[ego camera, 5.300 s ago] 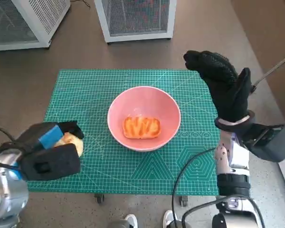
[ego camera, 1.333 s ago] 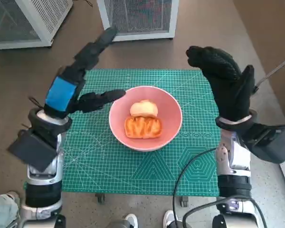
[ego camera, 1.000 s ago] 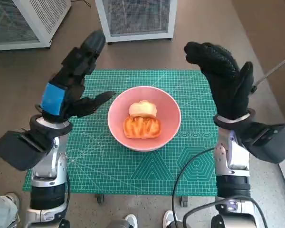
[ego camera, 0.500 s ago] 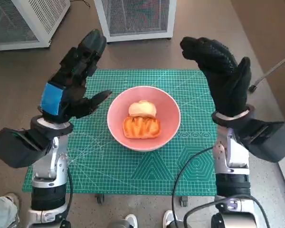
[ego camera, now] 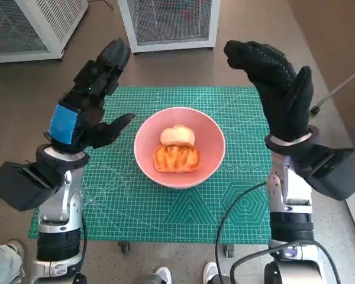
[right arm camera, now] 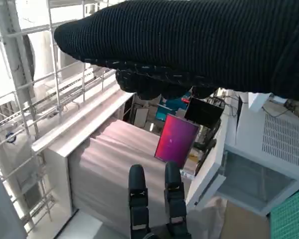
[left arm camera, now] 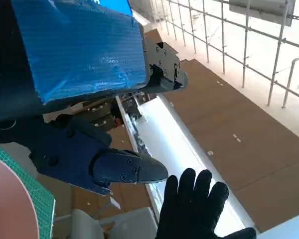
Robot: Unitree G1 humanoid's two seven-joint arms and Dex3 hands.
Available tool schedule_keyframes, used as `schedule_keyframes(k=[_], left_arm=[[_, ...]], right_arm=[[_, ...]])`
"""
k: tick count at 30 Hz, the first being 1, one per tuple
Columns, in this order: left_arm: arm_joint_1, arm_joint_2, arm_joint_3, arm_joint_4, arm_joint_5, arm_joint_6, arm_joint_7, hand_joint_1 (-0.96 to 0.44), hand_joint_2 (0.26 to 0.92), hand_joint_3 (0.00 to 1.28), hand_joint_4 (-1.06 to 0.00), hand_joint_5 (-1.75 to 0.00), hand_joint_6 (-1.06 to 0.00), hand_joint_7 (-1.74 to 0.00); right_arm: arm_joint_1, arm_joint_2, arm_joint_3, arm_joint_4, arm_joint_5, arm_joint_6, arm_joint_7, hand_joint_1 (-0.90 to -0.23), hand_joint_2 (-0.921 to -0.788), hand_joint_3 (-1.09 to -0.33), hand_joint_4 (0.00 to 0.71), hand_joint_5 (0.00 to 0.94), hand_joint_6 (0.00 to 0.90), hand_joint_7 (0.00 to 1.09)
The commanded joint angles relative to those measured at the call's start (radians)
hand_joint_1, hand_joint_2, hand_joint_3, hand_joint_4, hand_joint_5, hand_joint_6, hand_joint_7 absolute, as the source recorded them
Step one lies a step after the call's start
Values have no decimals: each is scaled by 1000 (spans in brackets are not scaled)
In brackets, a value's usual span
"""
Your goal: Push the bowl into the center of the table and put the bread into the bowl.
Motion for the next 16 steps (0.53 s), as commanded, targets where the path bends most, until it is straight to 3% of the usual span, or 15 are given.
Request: schedule_keyframes(k=[1, 16], left_arm=[[-19, -11, -10, -1, 4, -4, 9, -613, 921, 302, -230, -7, -306, -20], [-45, -77, -20, 81, -1, -81, 18, -586, 921, 281, -245, -10, -312, -24]], right_arm=[[-8, -10, 2, 28, -20, -3, -5, -685, -921, -667, 222, 1, 177, 309], [-35, -12, -5, 78, -19, -17, 0, -674, -921, -670, 221, 0, 166, 315]])
